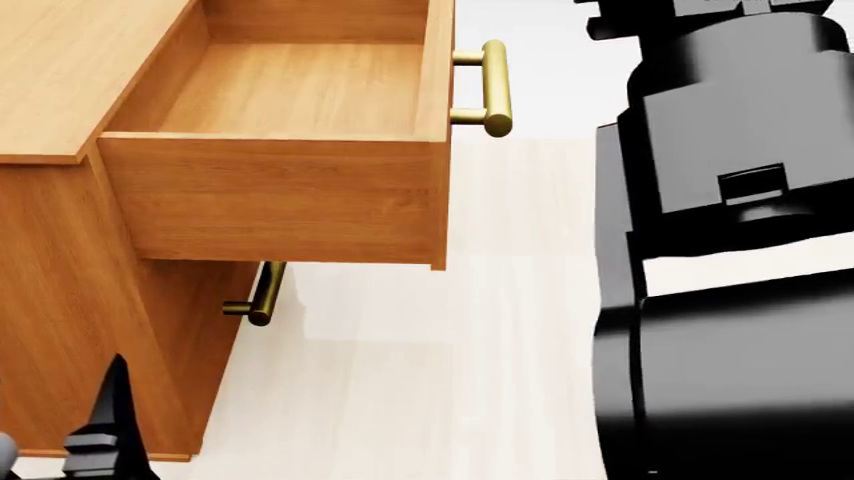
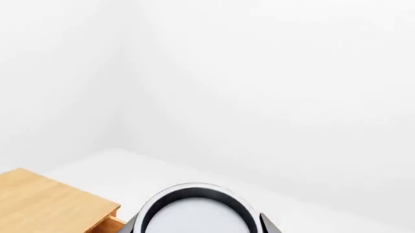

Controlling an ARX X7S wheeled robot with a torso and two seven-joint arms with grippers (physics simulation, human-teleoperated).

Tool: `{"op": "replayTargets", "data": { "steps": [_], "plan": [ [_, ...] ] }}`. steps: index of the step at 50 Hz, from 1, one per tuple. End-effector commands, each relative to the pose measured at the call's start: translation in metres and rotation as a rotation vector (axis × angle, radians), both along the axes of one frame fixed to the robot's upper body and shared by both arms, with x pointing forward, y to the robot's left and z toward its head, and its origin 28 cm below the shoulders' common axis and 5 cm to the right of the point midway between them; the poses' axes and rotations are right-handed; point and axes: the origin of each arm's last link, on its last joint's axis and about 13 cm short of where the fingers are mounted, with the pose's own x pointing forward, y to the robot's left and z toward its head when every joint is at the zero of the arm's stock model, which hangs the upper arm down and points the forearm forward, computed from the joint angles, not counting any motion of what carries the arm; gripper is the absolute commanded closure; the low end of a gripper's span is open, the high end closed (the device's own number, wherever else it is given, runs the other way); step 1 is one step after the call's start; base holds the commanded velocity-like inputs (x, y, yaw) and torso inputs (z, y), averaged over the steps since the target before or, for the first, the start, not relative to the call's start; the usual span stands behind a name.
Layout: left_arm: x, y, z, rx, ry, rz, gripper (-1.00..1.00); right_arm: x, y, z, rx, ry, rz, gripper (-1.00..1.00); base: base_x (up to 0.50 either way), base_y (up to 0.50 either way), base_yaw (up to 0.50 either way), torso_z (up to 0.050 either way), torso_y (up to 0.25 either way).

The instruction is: Put the ketchup in the top drawer of the cabinet.

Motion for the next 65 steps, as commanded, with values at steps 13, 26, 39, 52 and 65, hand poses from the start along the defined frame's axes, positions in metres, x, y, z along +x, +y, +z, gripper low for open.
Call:
{"op": "replayTargets", "data": {
  "steps": [13, 26, 39, 52, 65],
  "plan": [
    [-0.001, 0.0, -0.003, -0.003, 0.008, -0.004, -1.0, 0.005, 0.009, -0.018, -0.129, 0.1, 0.213, 1.0, 0.0, 0.0, 0.0, 0.0, 0.0],
    [0.0, -0.001, -0.004, -0.002, 0.01, -0.004, -1.0, 0.008, 0.01, -0.024, -0.16, 0.101, 0.269, 1.0, 0.0, 0.0, 0.0, 0.0, 0.001],
    [-0.001, -0.001, -0.005, -0.005, 0.014, -0.006, -1.0, 0.01, 0.011, -0.037, -0.149, 0.162, 0.301, 1.0, 0.0, 0.0, 0.0, 0.0, 0.0],
    [-0.001, -0.001, -0.005, -0.006, 0.013, -0.004, -1.0, 0.013, 0.009, -0.049, -0.127, 0.184, 0.263, 1.0, 0.0, 0.0, 0.0, 0.0, 0.001],
    [0.001, -0.001, -0.006, -0.007, 0.017, -0.007, -1.0, 0.01, 0.014, -0.036, -0.105, 0.139, 0.28, 1.0, 0.0, 0.0, 0.0, 0.0, 0.0]
  ]
}}
